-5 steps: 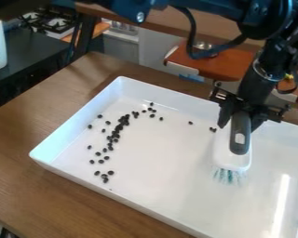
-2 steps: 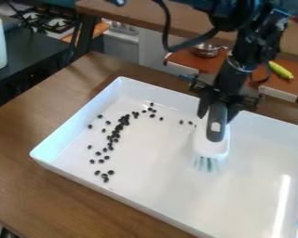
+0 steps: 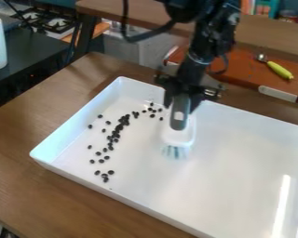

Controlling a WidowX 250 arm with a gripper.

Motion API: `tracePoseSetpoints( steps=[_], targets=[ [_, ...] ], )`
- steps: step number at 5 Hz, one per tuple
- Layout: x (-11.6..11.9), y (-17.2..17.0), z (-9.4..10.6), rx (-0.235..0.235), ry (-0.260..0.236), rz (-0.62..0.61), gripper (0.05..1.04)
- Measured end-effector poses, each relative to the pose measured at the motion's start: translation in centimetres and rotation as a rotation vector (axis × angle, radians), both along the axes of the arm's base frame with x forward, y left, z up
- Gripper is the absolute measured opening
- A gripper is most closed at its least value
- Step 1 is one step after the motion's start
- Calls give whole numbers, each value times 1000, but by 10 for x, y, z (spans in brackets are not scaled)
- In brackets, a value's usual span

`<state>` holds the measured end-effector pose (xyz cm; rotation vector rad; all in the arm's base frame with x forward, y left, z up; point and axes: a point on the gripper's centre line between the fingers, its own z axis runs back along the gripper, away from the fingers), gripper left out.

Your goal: Sweep into pile

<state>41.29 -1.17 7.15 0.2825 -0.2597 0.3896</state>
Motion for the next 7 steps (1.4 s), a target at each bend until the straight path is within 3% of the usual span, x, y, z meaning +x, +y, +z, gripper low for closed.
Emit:
tracePoseSetpoints(
  steps=[3, 4, 6, 7],
  targets=[
    [-4, 54, 3, 11, -16, 87, 514],
    [-4, 61, 3, 19, -46, 169, 514],
    [-17, 67, 4, 13, -69, 475, 514],
    [-24, 67, 0, 7, -76, 544, 514]
  ],
)
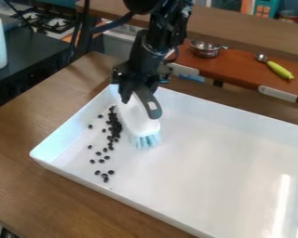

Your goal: Sweep into pile

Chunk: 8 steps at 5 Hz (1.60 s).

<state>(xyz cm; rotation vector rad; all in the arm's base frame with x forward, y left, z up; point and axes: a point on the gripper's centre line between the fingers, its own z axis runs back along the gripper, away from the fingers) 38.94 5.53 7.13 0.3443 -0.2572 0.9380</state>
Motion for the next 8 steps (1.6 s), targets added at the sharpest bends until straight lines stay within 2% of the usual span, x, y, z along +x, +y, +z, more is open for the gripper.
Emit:
tracePoseSetpoints(
  steps=[1, 3, 5, 7, 8],
  targets=[
    [-14, -1, -1, -9, 4, 16, 514],
    [-45, 4, 0, 21, -3, -25, 514],
    [-74, 19, 1, 58, 28, -57, 514],
    [-86, 21, 2, 79, 47, -91, 514],
    [-86, 14, 5, 42, 32, -88, 514]
  ],
)
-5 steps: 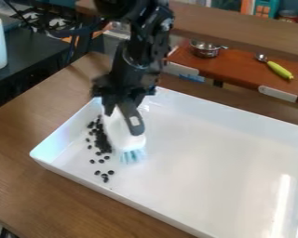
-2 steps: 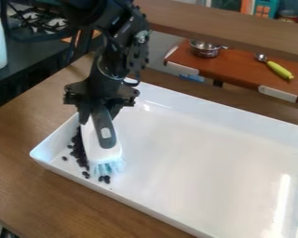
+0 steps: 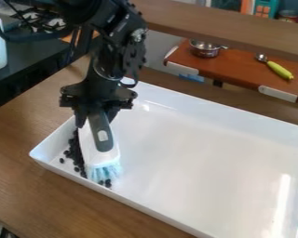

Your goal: Sweep into pile

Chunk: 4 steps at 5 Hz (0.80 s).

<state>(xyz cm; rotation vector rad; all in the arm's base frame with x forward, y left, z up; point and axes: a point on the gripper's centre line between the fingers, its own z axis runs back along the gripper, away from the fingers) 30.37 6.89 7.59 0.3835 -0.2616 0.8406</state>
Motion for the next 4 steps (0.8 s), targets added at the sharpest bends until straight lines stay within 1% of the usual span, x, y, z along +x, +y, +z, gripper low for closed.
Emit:
tracePoseSetpoints(
  steps=[1, 2, 3, 4],
  targets=[
    [15, -28, 14, -47, -52, -29, 514],
    [23, -62, 37, -70, -97, -92, 514],
    [23, -77, 37, -76, -100, -130, 514],
    [24, -89, 33, -78, -116, -189, 514]
  ],
)
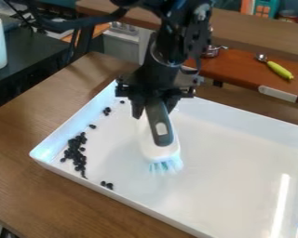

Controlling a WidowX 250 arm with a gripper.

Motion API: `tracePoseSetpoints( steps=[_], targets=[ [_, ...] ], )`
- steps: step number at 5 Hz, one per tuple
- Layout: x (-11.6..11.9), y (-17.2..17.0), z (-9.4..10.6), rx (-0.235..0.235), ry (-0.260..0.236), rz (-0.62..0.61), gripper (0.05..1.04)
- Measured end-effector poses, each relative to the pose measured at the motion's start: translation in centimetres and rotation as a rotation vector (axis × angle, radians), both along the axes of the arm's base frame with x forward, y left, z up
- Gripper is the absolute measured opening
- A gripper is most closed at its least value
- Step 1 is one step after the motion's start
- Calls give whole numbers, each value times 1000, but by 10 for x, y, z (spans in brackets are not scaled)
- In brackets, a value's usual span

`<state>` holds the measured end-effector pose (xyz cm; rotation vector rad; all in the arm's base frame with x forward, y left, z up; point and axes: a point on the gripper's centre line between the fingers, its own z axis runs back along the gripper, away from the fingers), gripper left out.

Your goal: Sweep into pile

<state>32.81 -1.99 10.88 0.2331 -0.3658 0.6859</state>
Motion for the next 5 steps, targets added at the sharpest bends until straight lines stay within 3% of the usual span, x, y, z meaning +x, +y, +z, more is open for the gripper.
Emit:
tracePoseSetpoints(
  steps=[2, 4, 5],
  targets=[
    [-24, 18, -33, 74, 98, -143, 514],
    [-36, 37, -25, 103, 98, -204, 514],
    [-34, 52, -25, 144, 96, -217, 514]
  ],
)
